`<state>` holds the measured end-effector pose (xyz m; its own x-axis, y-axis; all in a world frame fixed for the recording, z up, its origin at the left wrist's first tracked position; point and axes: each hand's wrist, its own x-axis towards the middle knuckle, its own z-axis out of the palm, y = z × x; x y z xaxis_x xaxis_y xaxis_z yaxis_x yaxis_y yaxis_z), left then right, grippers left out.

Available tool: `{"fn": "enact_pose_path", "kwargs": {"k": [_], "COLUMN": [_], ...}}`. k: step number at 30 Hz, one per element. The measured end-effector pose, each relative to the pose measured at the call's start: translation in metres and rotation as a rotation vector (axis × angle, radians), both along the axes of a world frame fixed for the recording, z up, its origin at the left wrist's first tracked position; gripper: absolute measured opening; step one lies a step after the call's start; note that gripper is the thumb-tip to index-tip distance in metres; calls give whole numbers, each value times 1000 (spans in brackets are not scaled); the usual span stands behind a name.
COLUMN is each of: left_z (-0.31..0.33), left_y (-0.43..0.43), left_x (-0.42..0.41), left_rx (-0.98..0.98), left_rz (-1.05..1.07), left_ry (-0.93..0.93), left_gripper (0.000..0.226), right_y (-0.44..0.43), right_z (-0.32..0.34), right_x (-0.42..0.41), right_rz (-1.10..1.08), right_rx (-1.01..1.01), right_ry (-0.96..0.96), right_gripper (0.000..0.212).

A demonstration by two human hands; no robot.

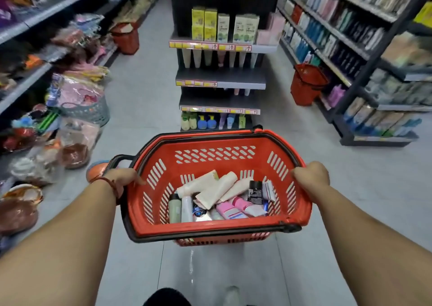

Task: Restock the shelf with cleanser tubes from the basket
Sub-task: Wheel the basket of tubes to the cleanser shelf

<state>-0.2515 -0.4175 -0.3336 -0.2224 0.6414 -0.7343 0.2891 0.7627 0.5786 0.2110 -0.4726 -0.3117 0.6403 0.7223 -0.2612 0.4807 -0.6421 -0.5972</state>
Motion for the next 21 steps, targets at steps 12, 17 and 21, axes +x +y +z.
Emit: {"fn": "enact_pose_path", "kwargs": {"k": [12, 17, 21], "left_z": [-86, -128, -157], "left_y": [337, 441, 499], "left_x": [14, 29, 57], "left_rx": [-112, -76, -61], "left_rz": [27, 97, 103], "left_ry": [-43, 59, 114], "left_gripper": [26, 44, 45], "right_y": [308, 405, 476], "right_z": [-63, -103, -146], "right_x": [2, 14, 36], "right_rz": [-75, -124, -114], "right_rx": [-62, -136, -185], "right_ry": [-53, -5, 46], "right_gripper": [18, 12, 28]}}
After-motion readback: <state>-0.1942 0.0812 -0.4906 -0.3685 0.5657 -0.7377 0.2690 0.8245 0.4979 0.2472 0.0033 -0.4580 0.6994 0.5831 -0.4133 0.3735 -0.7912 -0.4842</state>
